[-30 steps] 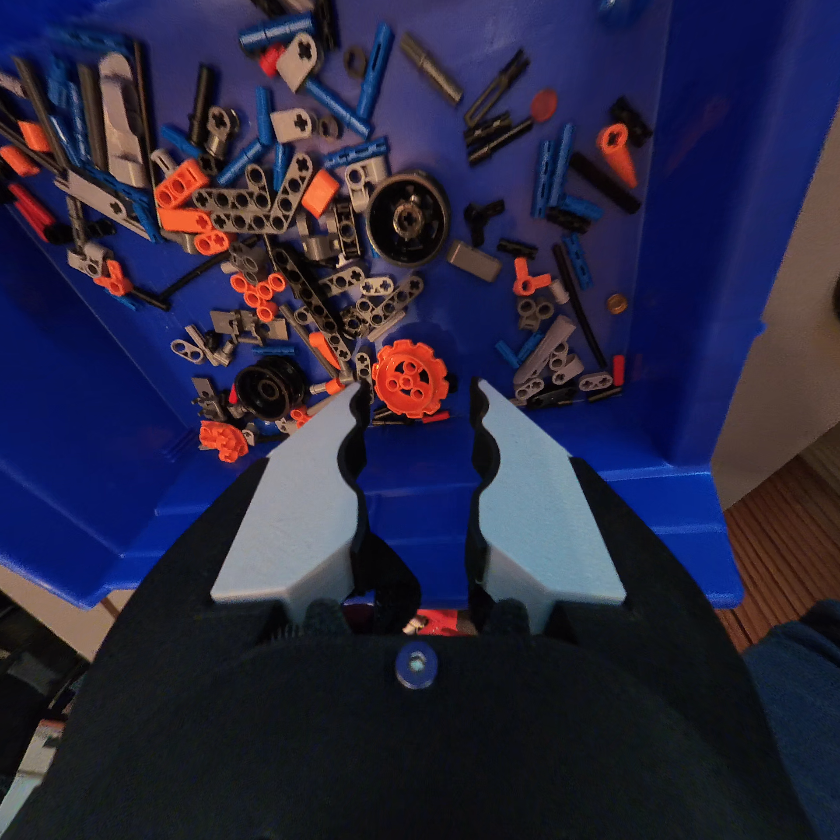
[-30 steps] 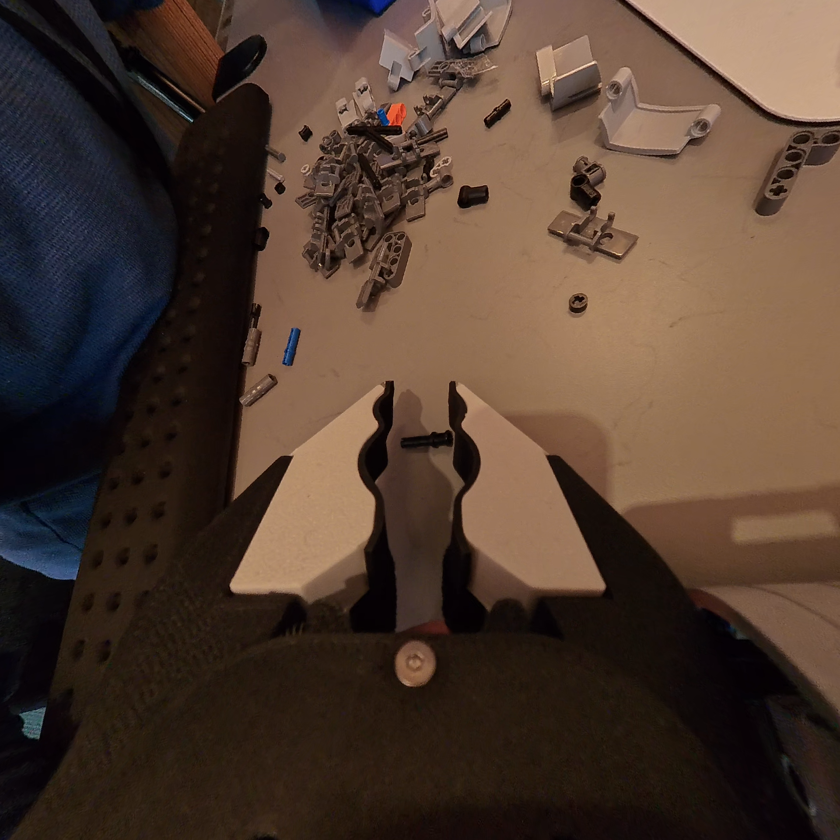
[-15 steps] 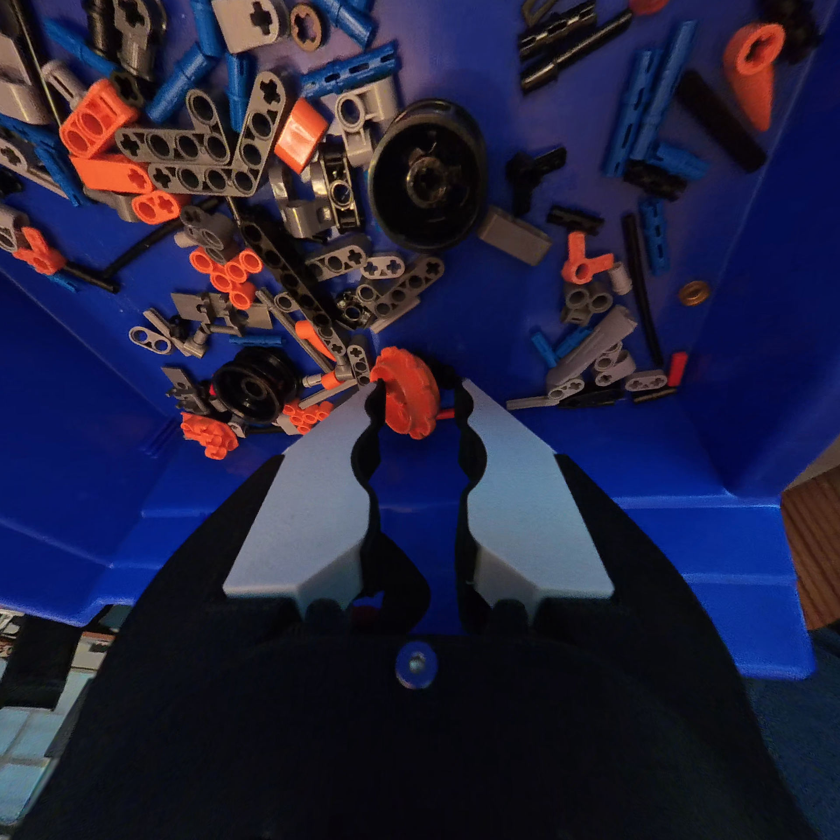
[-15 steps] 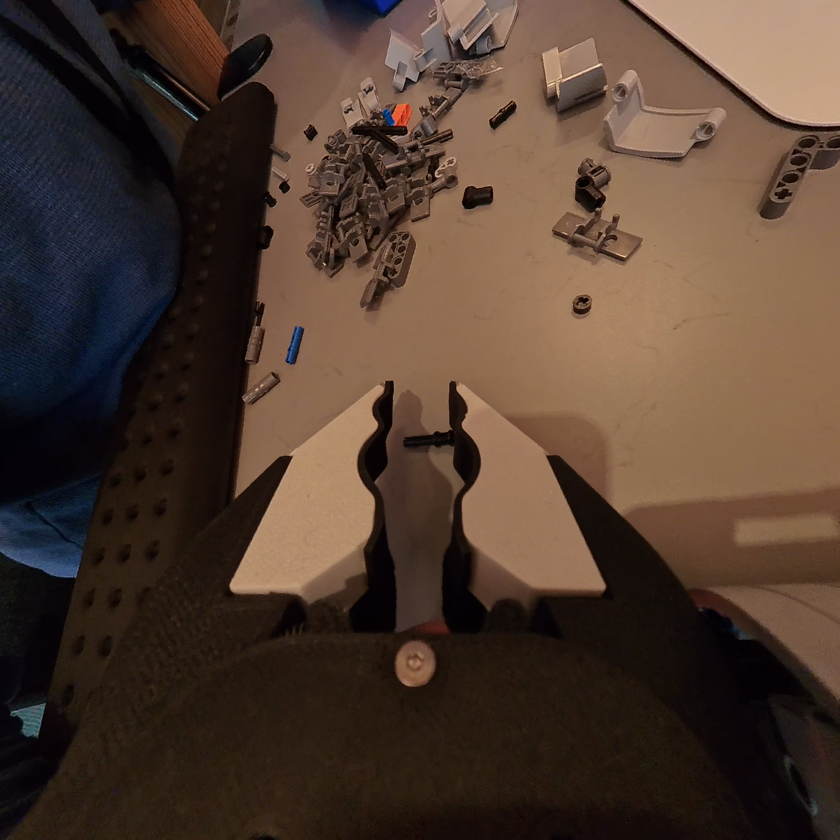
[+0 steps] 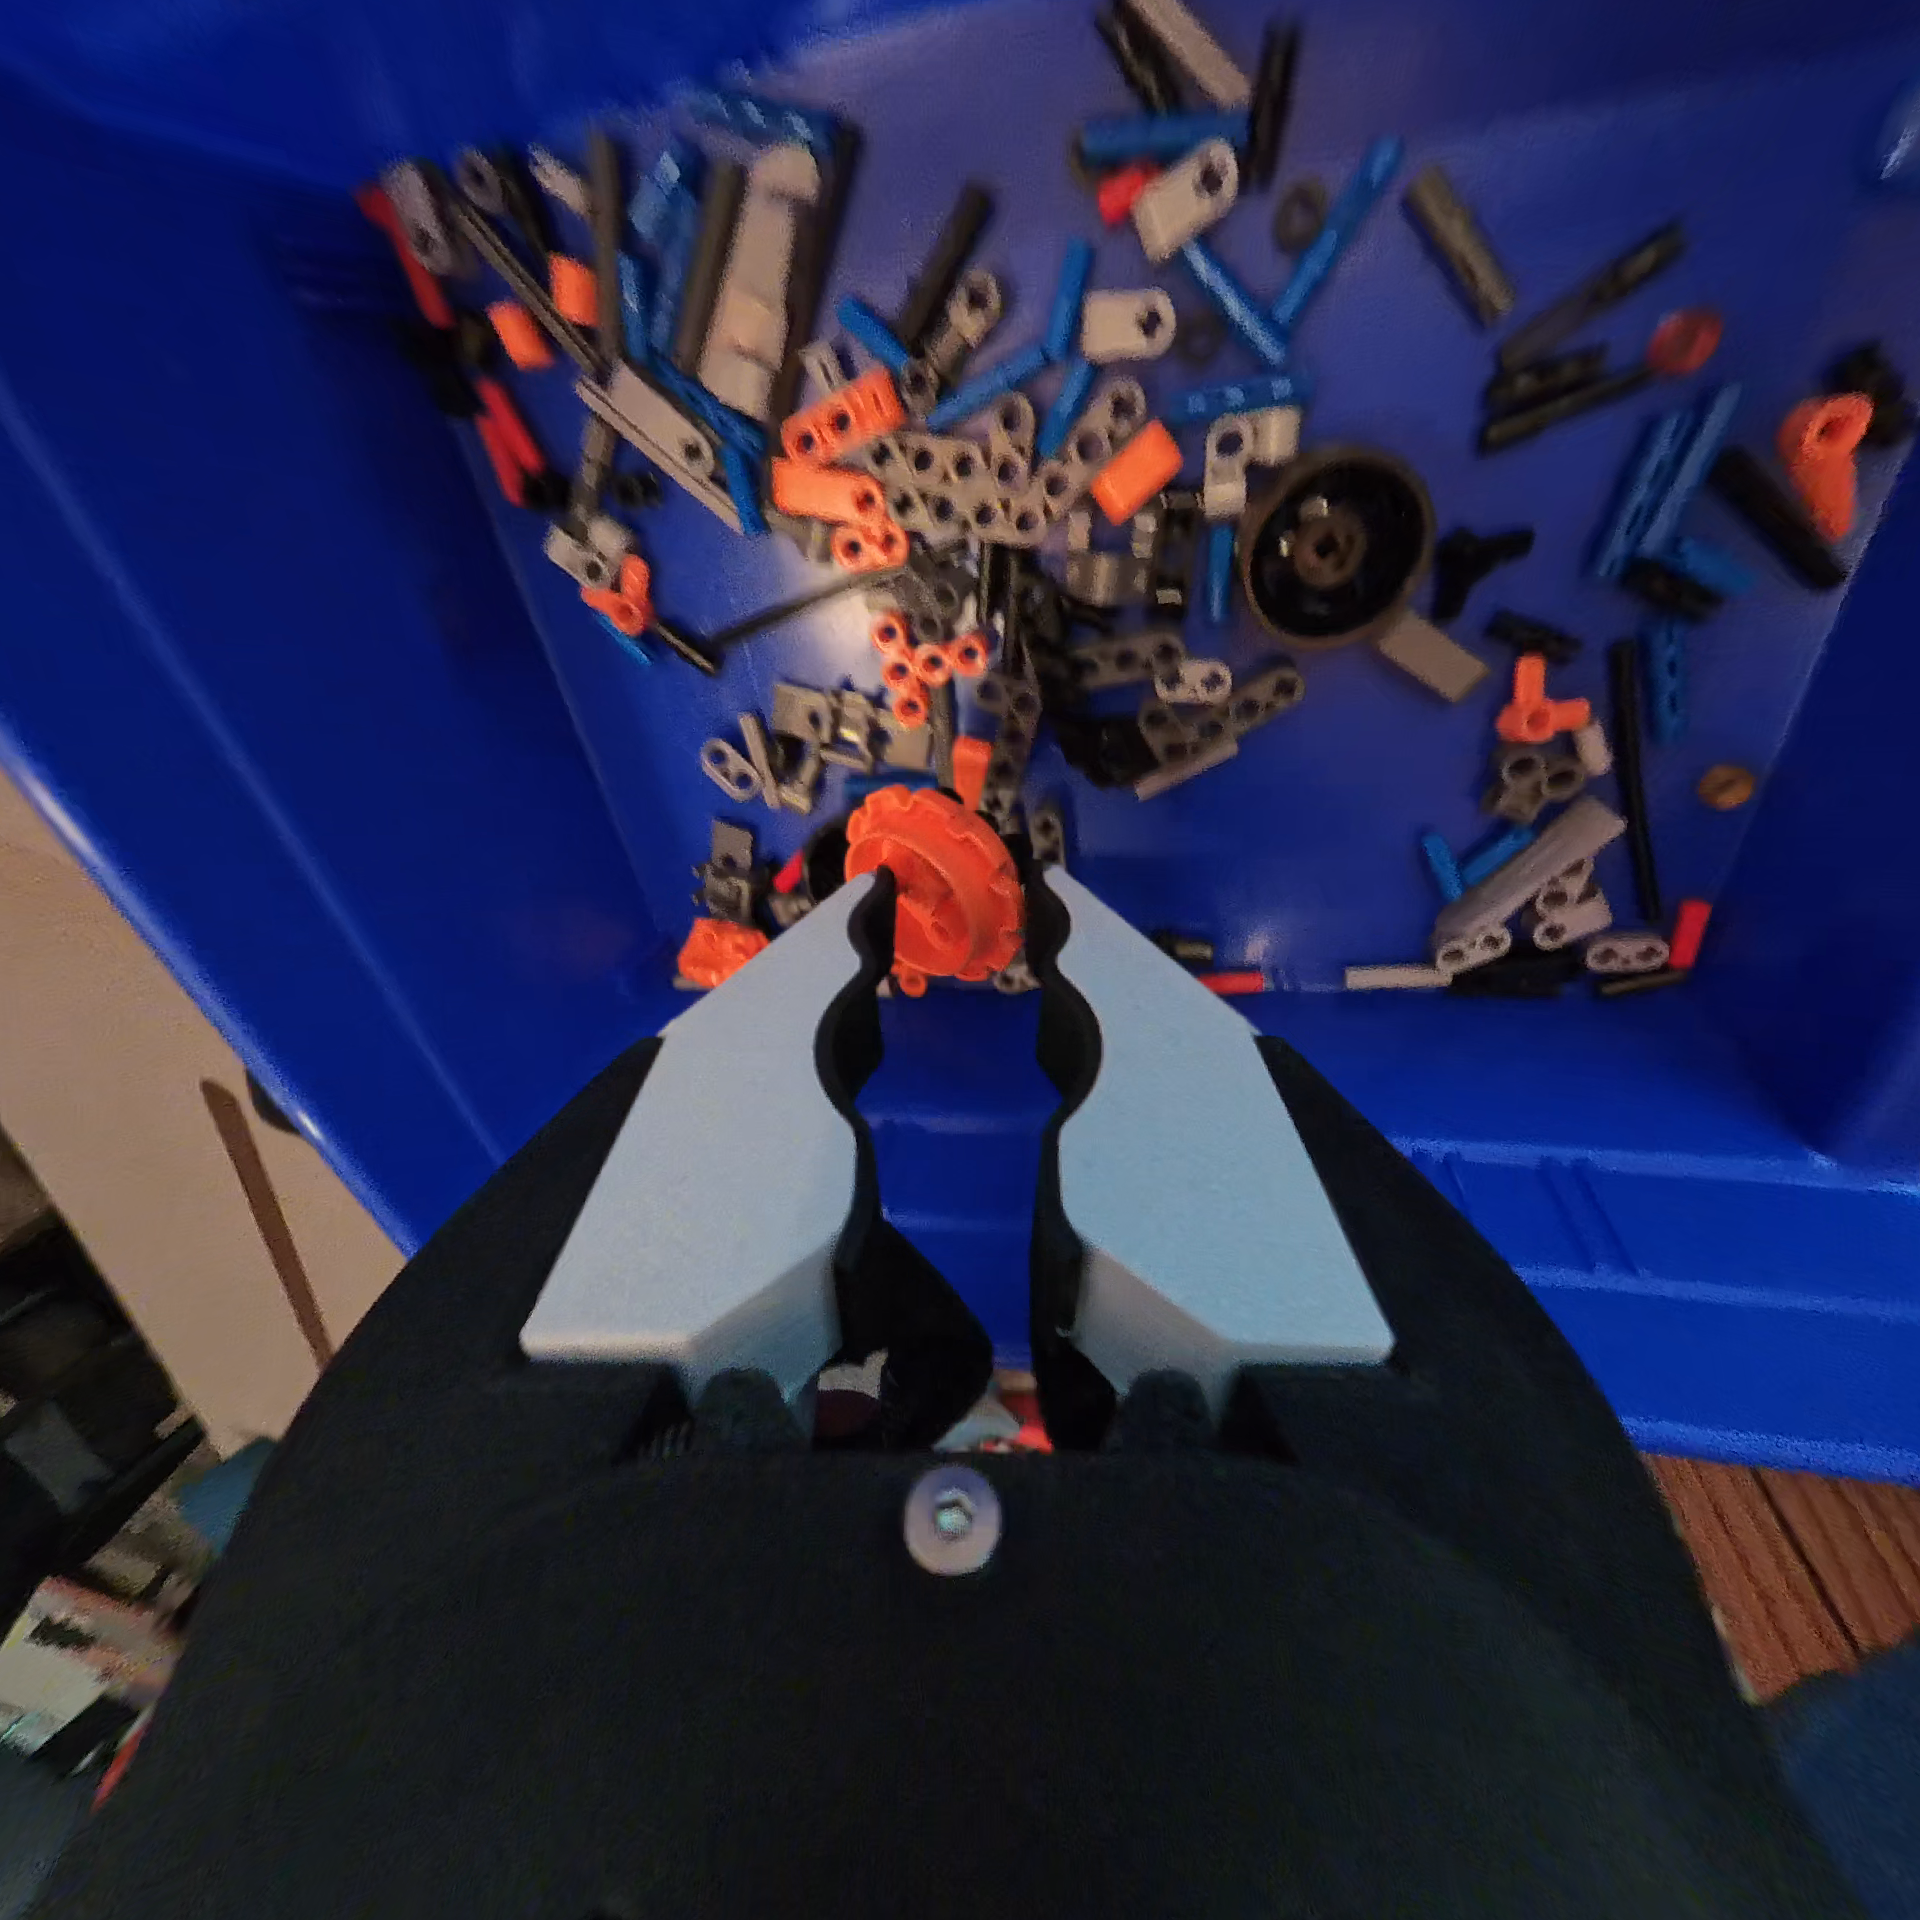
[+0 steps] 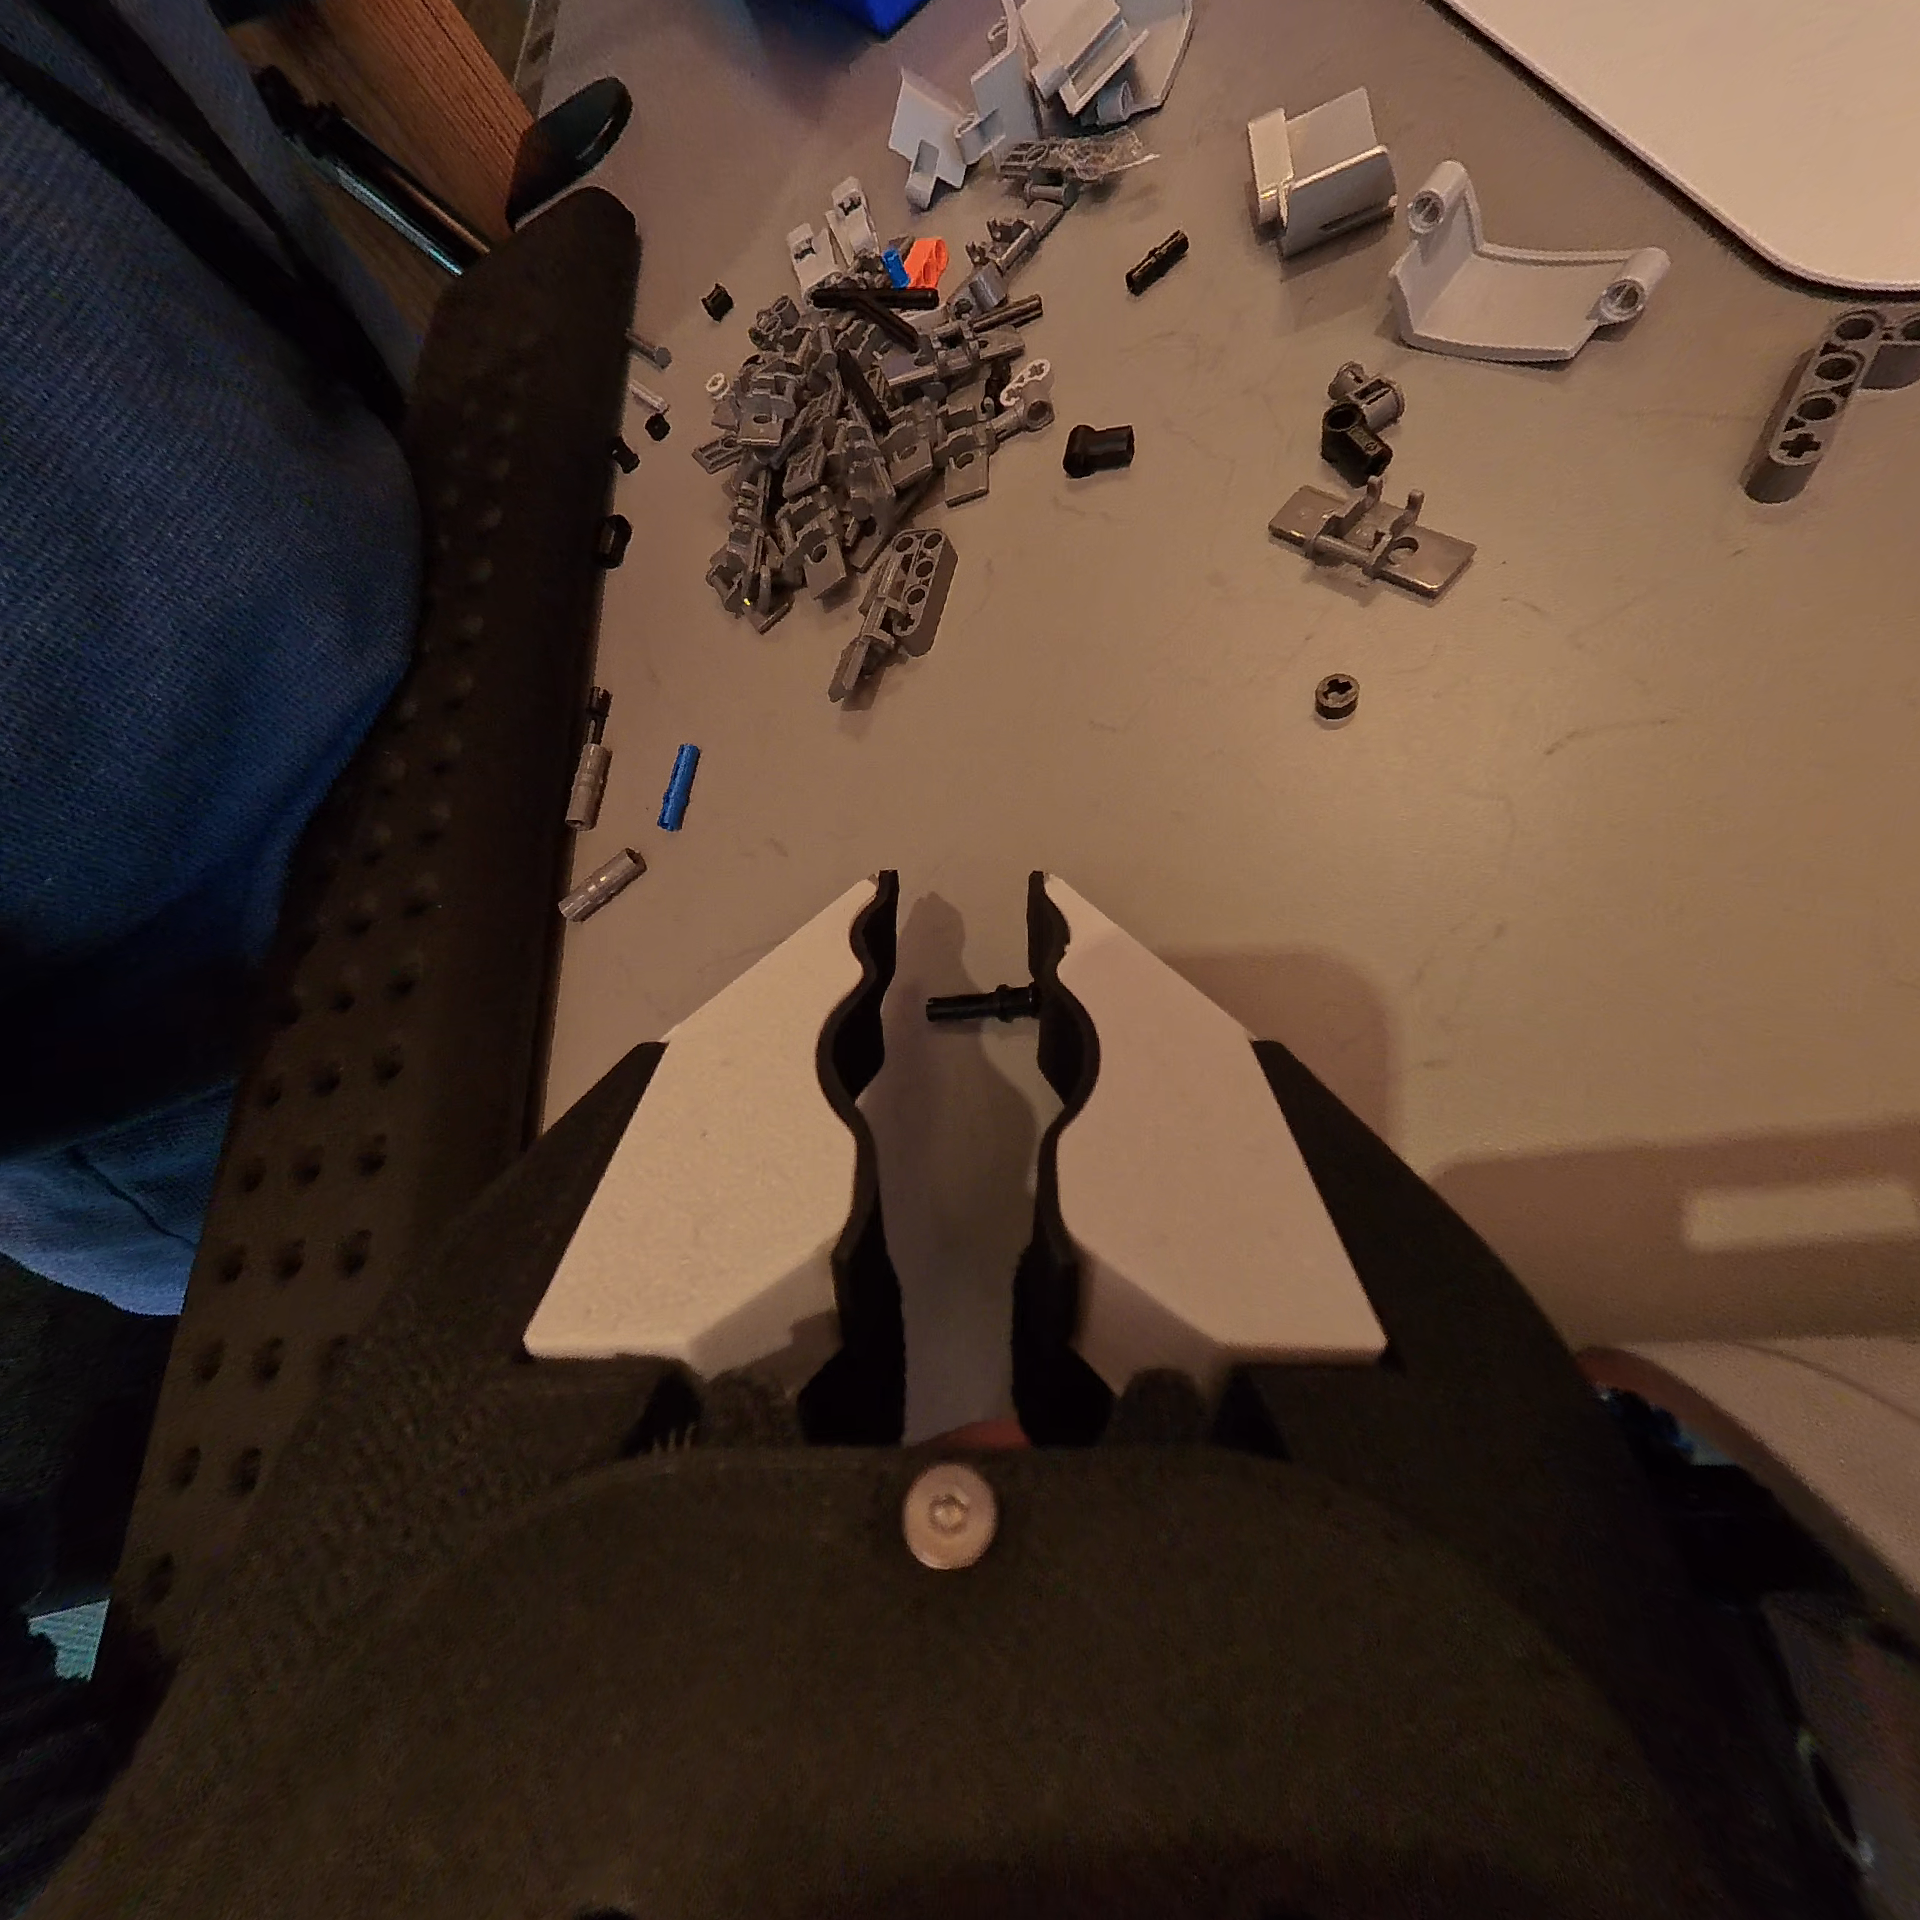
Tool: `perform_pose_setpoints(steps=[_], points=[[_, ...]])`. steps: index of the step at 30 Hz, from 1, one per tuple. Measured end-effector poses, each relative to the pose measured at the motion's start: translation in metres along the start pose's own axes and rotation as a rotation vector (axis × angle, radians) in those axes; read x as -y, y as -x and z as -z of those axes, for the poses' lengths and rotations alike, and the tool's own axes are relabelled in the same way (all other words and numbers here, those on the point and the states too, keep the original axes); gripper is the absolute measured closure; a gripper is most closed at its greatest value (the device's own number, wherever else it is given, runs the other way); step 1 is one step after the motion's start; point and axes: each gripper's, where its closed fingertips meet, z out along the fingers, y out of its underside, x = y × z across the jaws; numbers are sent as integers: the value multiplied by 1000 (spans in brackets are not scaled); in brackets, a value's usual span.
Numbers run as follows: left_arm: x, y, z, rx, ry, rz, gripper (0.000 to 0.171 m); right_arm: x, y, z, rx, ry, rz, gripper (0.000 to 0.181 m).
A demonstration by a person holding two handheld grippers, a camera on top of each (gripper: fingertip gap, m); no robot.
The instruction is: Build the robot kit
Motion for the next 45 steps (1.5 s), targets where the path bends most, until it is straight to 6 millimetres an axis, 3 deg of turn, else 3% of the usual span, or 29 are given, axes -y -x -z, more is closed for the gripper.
perform_pose_setpoints(steps=[6, 11, 16, 21, 24, 28, 31, 45], points=[[29, 7, -1, -38, -105, 4, 147, 0, 0, 0, 2, -1, -2, 159], [53, 2, -13, -73, -135, -24, 147, 0, 0, 0, 5, -3, -4, 159], [63, 7, -23, -23, -122, -33, 145, 0, 0, 0, 5, -3, -1, 159], [48, 12, -7, 28, -108, 20, 133, 0, 1, 1, 9, -3, 1, 158], [27, -1, 4, -21, -49, 47, 128, 0, 1, 0, 11, -2, 2, 158], [-9, -35, 1, -136, 117, 5, 135, 0, 2, 0, 15, 2, 8, 158], [-33, -39, -12, -132, 260, 1, 141, 0, 3, 0, 18, 2, 15, 158], [-44, -44, -33, -186, 414, -33, 146, 0, 6, 1, 23, -4, 32, 157]])
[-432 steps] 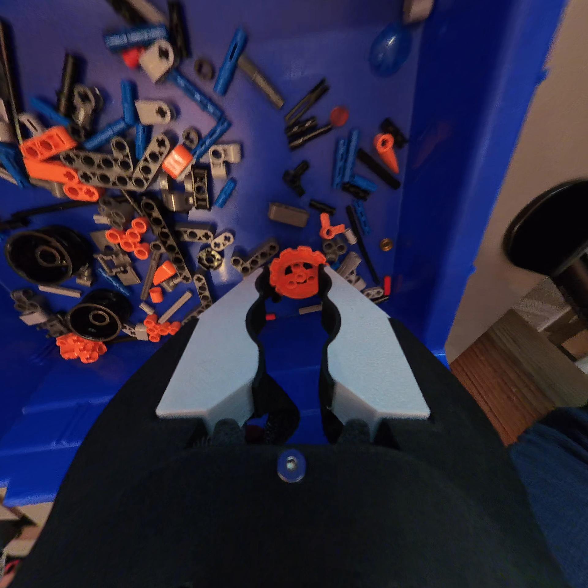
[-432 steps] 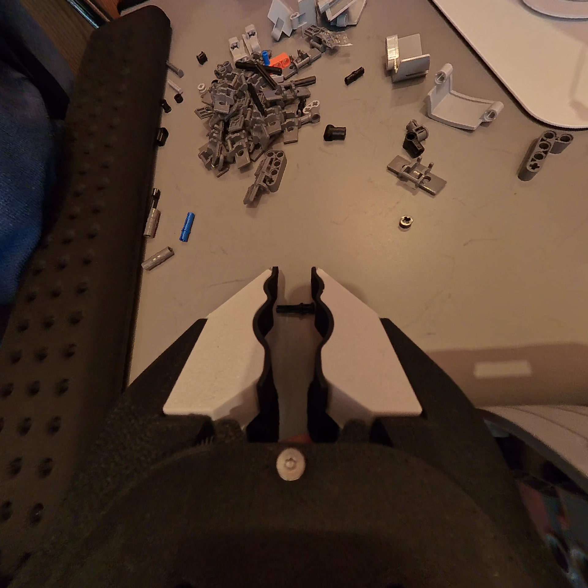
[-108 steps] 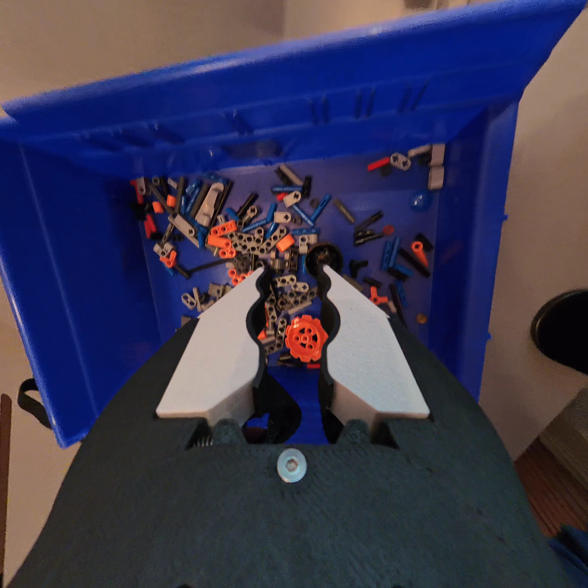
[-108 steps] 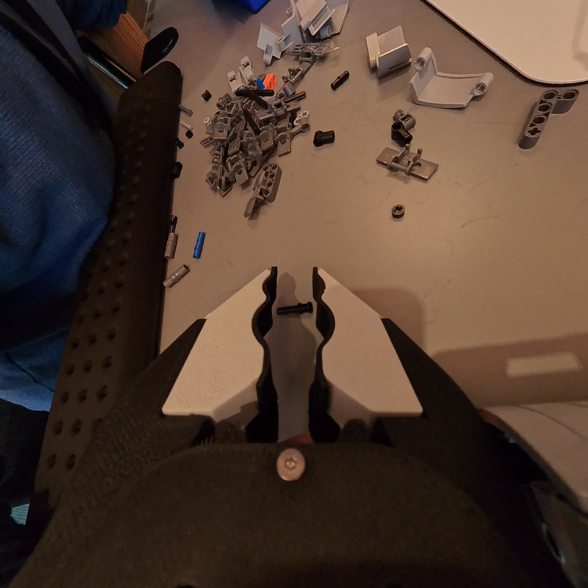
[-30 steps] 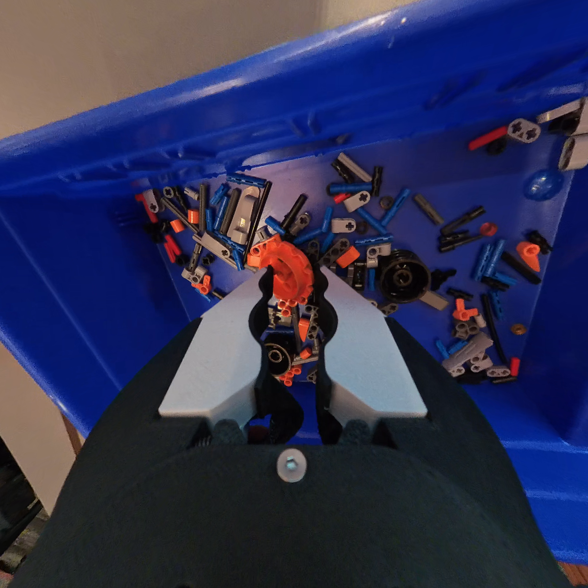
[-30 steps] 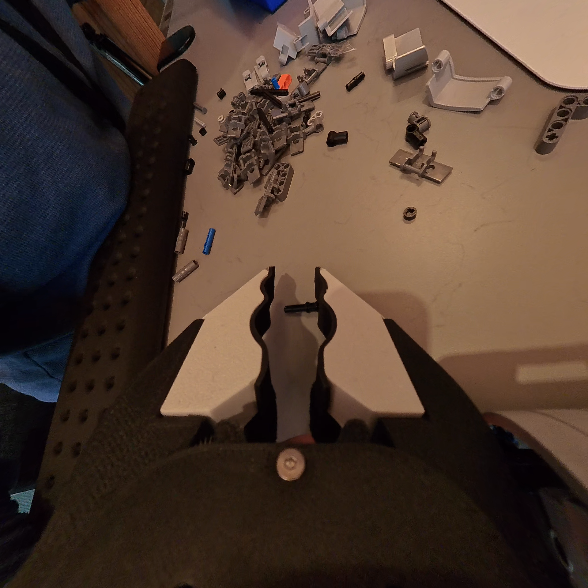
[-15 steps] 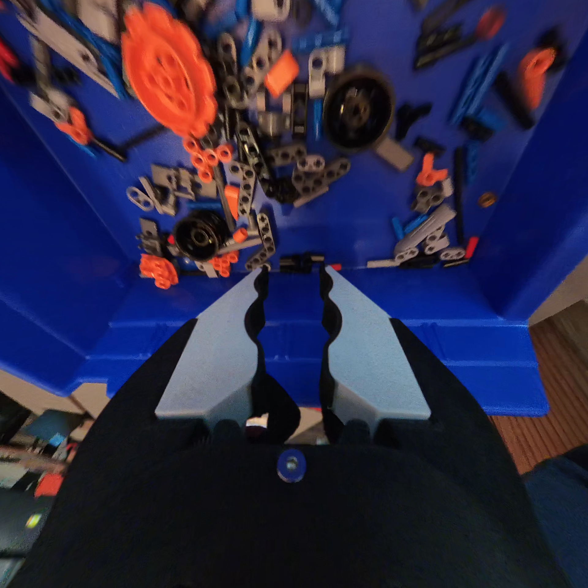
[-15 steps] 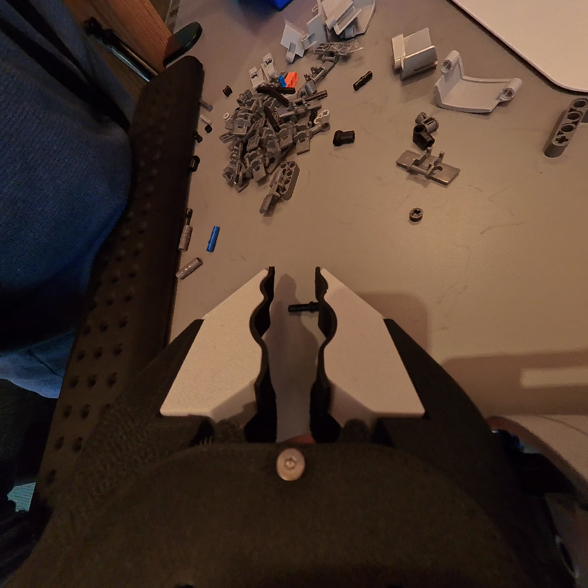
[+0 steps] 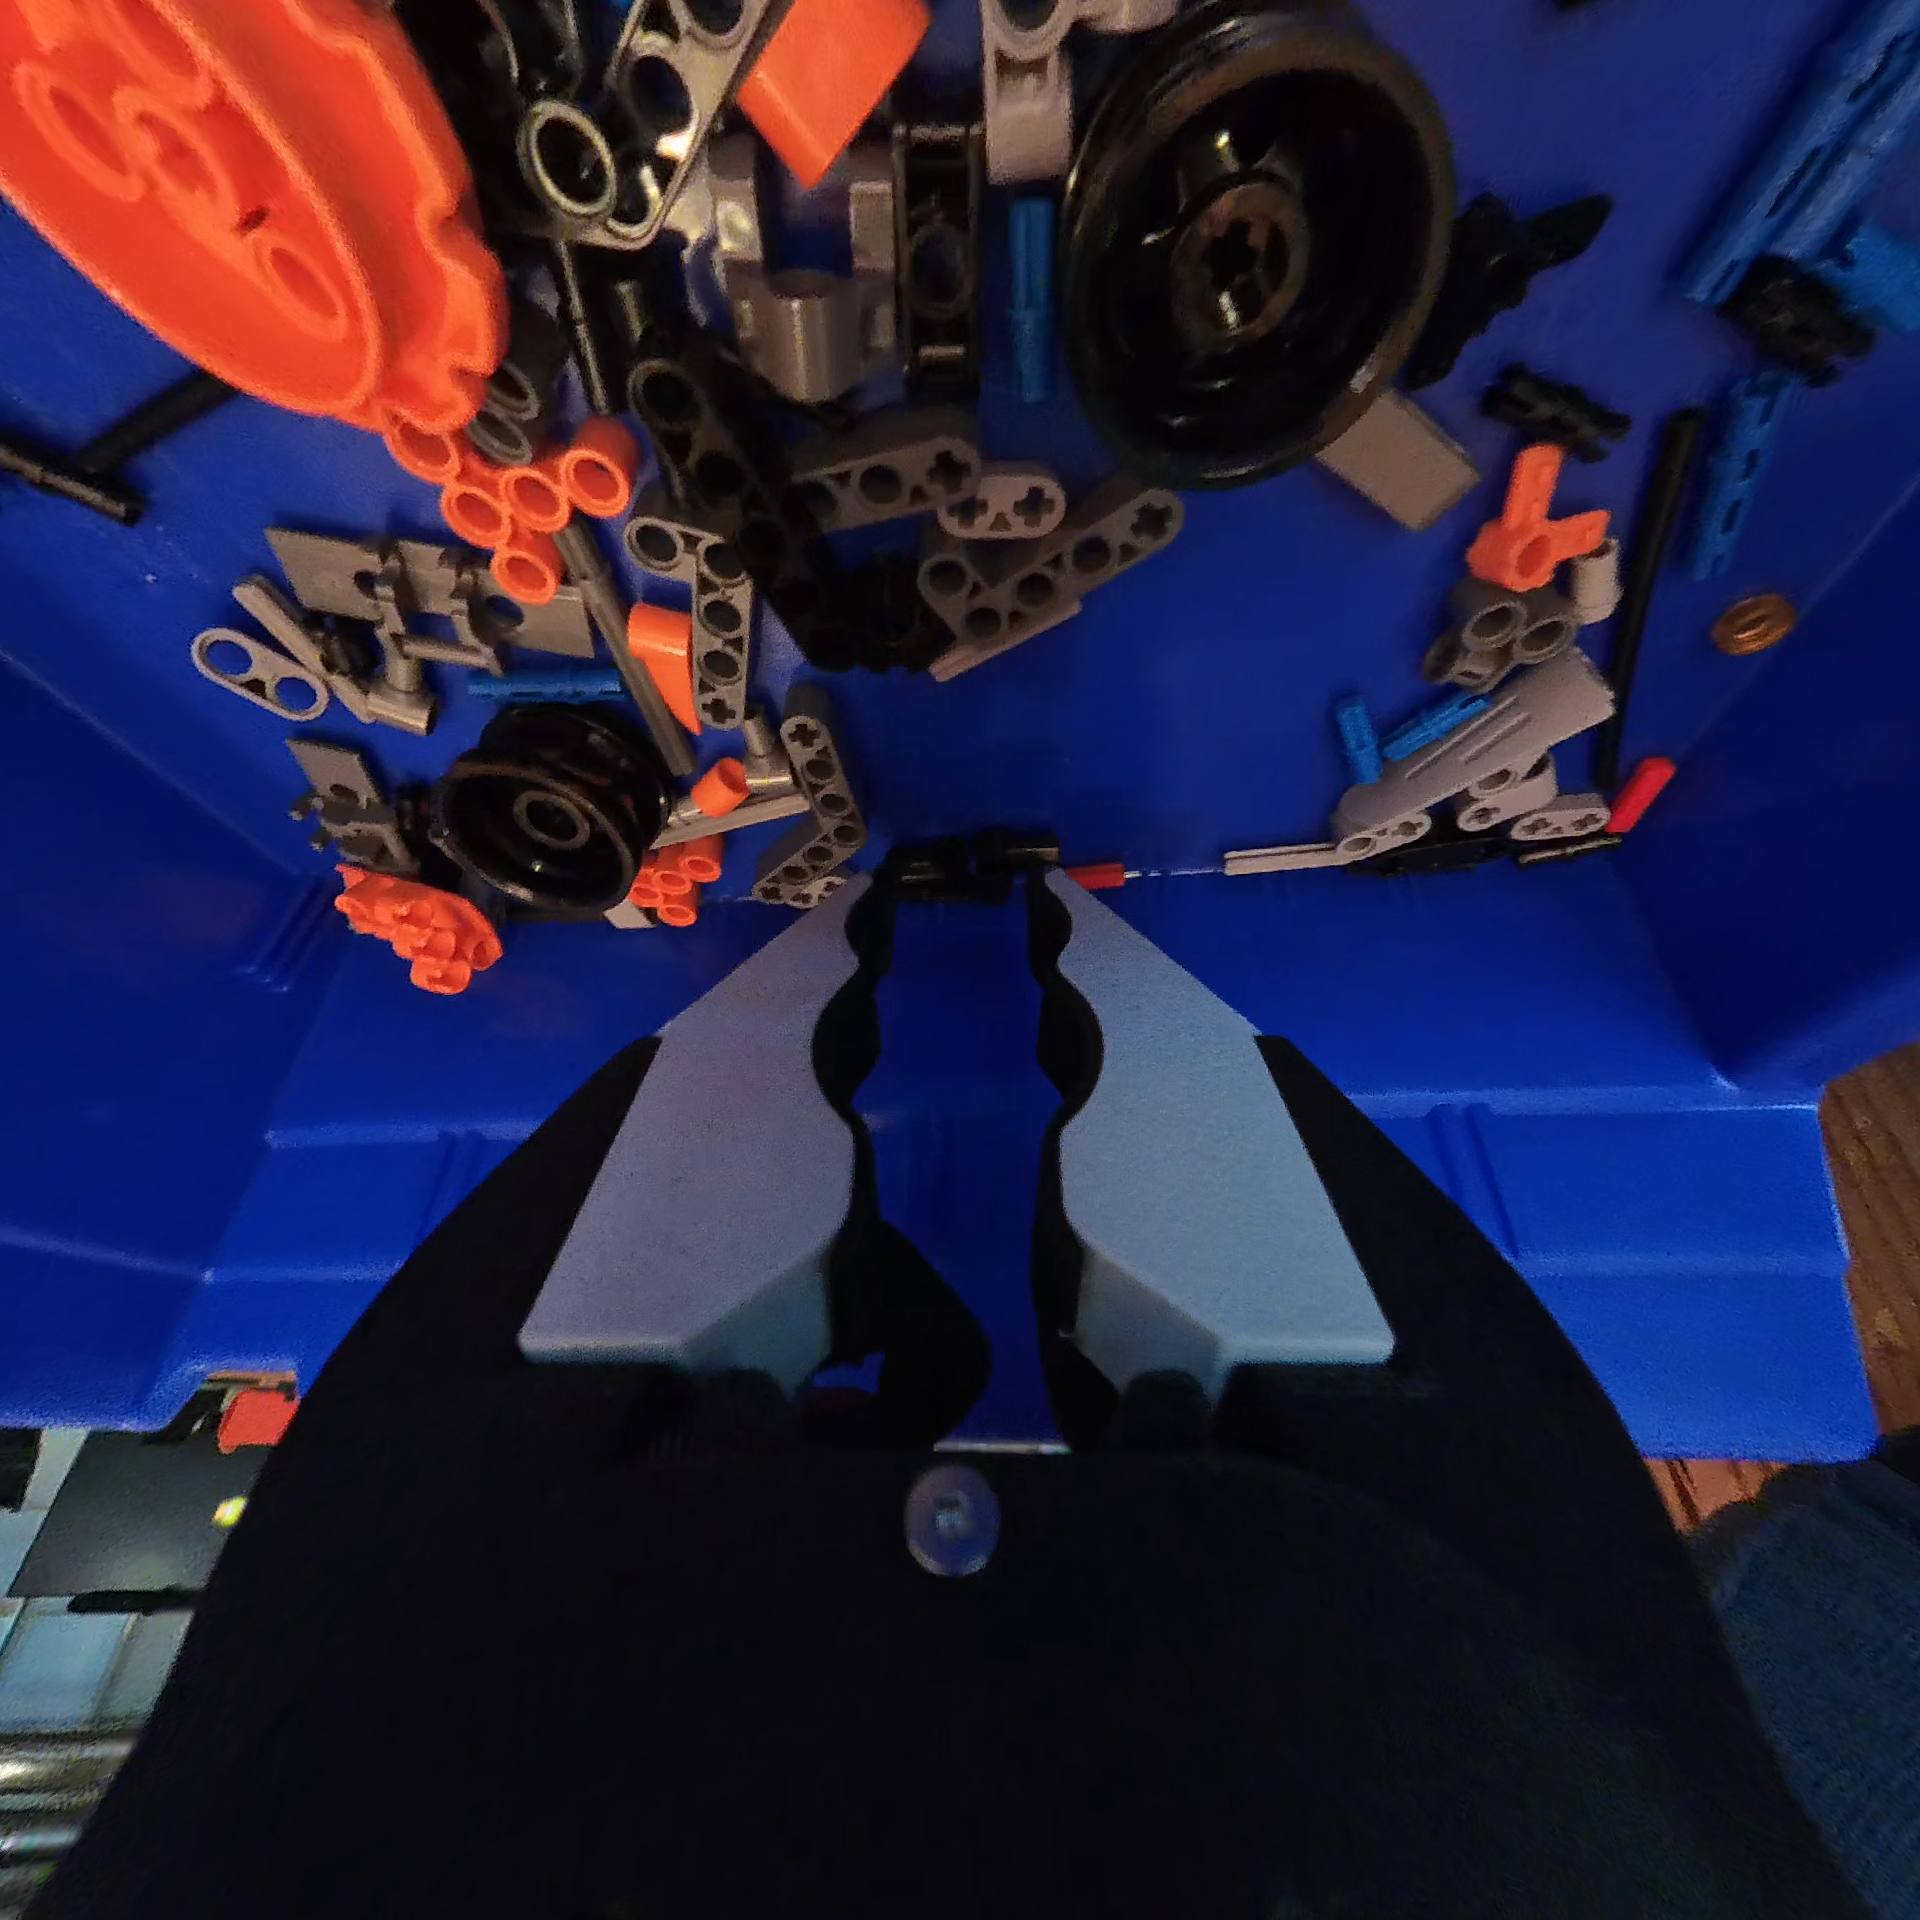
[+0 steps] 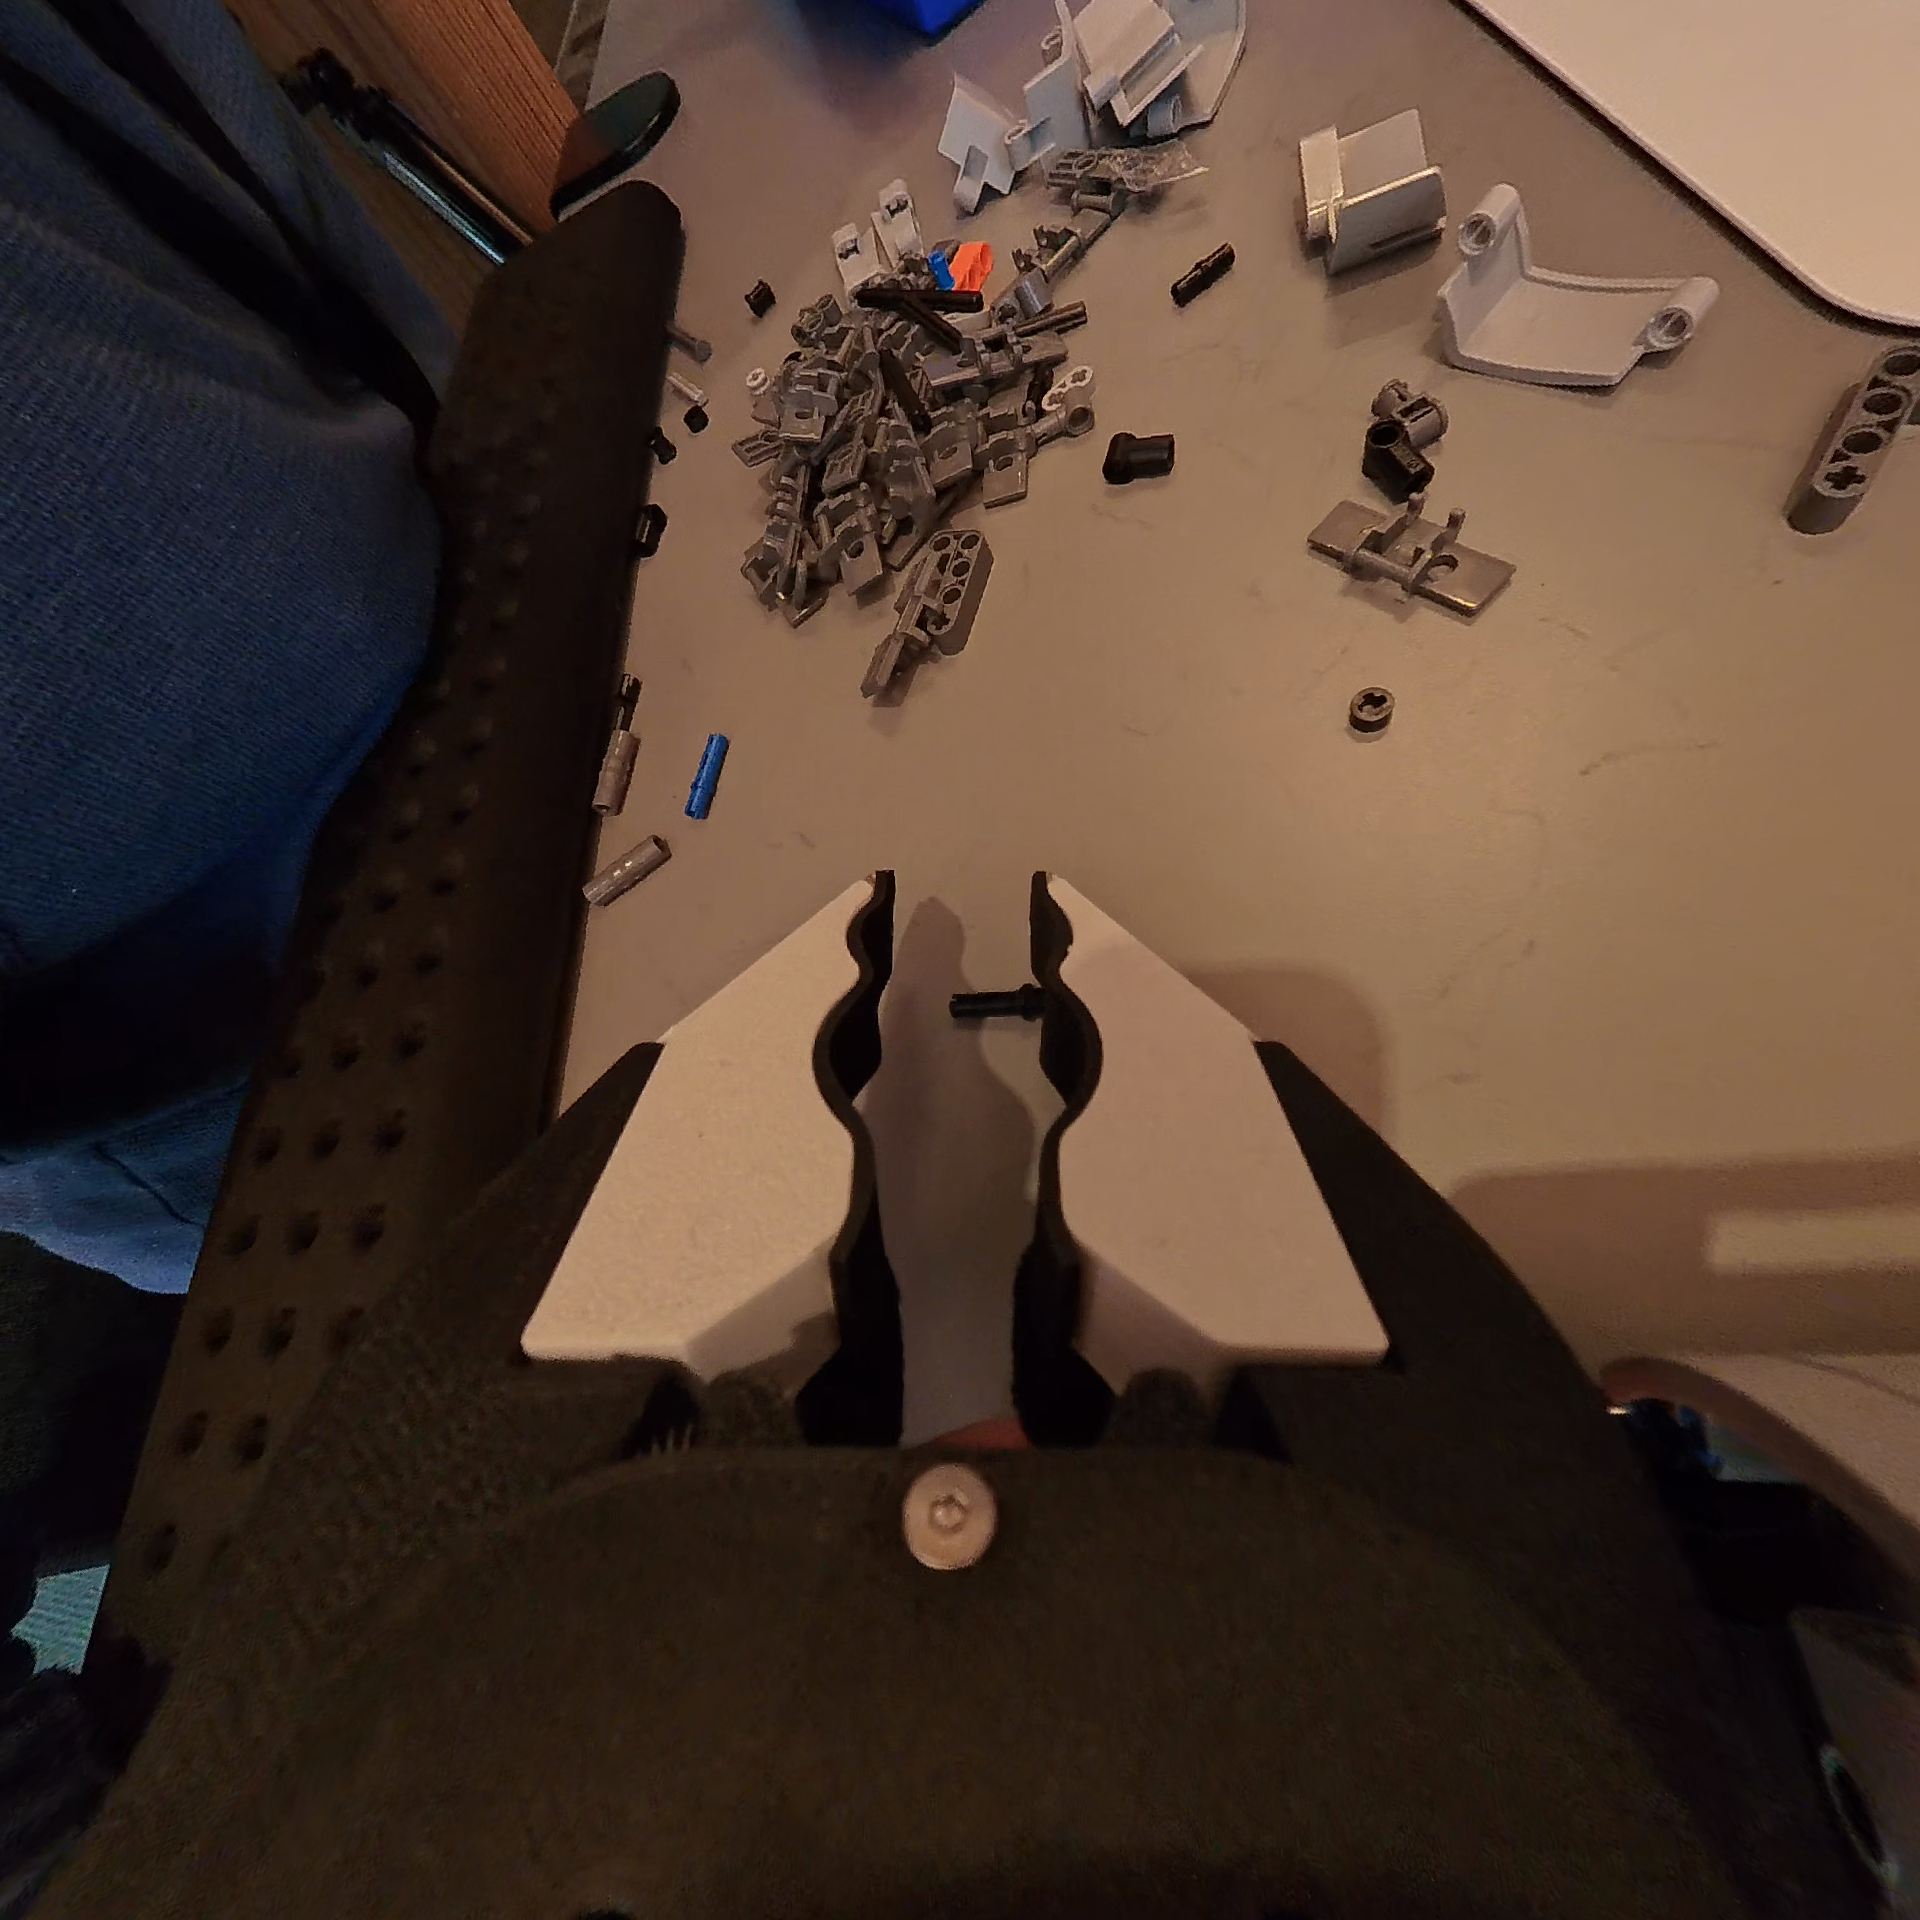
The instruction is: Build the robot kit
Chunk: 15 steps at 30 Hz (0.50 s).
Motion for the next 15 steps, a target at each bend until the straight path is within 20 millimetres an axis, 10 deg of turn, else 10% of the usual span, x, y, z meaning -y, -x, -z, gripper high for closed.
perform_pose_setpoints(steps=[15], points=[[38, -17, 34, -47, -286, -55, 161, 0, 0, 0, -1, 1, 1, 157]])
